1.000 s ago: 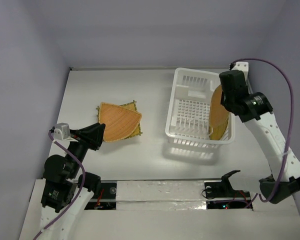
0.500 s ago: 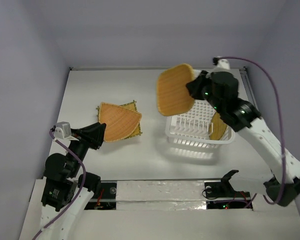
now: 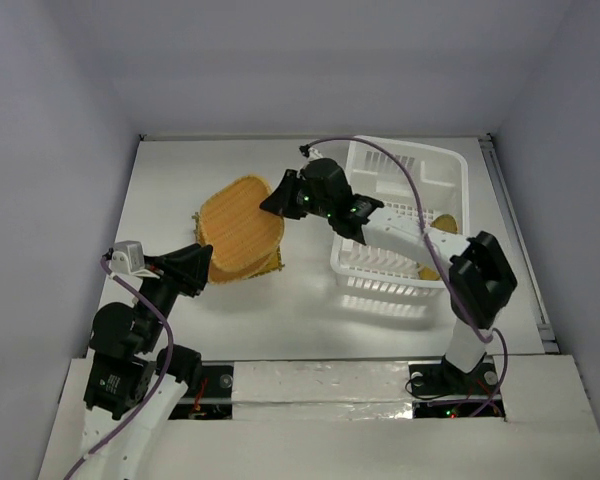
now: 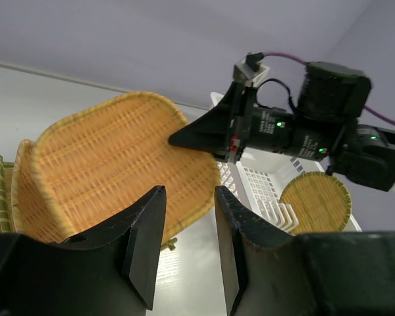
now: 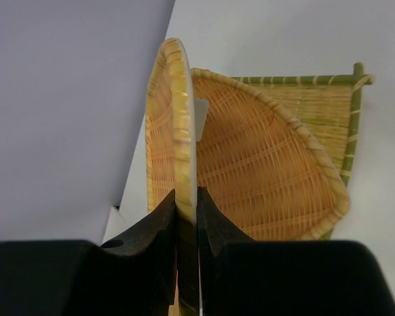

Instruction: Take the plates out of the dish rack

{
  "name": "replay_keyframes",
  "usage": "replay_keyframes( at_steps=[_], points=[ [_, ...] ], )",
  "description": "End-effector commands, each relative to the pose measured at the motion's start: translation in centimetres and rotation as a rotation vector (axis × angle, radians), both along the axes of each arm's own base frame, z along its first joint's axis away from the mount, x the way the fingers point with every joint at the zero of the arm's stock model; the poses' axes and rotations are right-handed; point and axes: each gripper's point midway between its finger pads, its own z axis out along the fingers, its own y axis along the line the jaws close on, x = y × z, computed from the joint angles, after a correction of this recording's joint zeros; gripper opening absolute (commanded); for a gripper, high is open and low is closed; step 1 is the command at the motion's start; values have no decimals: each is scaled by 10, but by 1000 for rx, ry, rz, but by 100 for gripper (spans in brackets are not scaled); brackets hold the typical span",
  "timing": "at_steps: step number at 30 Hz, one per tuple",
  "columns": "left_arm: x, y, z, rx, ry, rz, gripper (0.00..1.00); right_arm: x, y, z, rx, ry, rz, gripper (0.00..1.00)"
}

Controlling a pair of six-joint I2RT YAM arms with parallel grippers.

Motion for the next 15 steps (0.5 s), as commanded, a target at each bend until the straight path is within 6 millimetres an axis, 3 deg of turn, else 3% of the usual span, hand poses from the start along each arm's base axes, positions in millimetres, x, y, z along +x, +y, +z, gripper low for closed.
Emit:
replay_keyframes(
  at_steps=[1, 12, 15],
  points=[
    [2, 1, 11, -14, -28, 9, 33, -2, 31, 101, 314, -132, 81, 0],
    [4, 2, 11, -11, -29, 15, 33, 10, 49, 26, 298, 14, 69, 0],
    [4, 2, 11, -11, -29, 15, 33, 11, 50, 15, 279, 31, 63, 0]
  ],
)
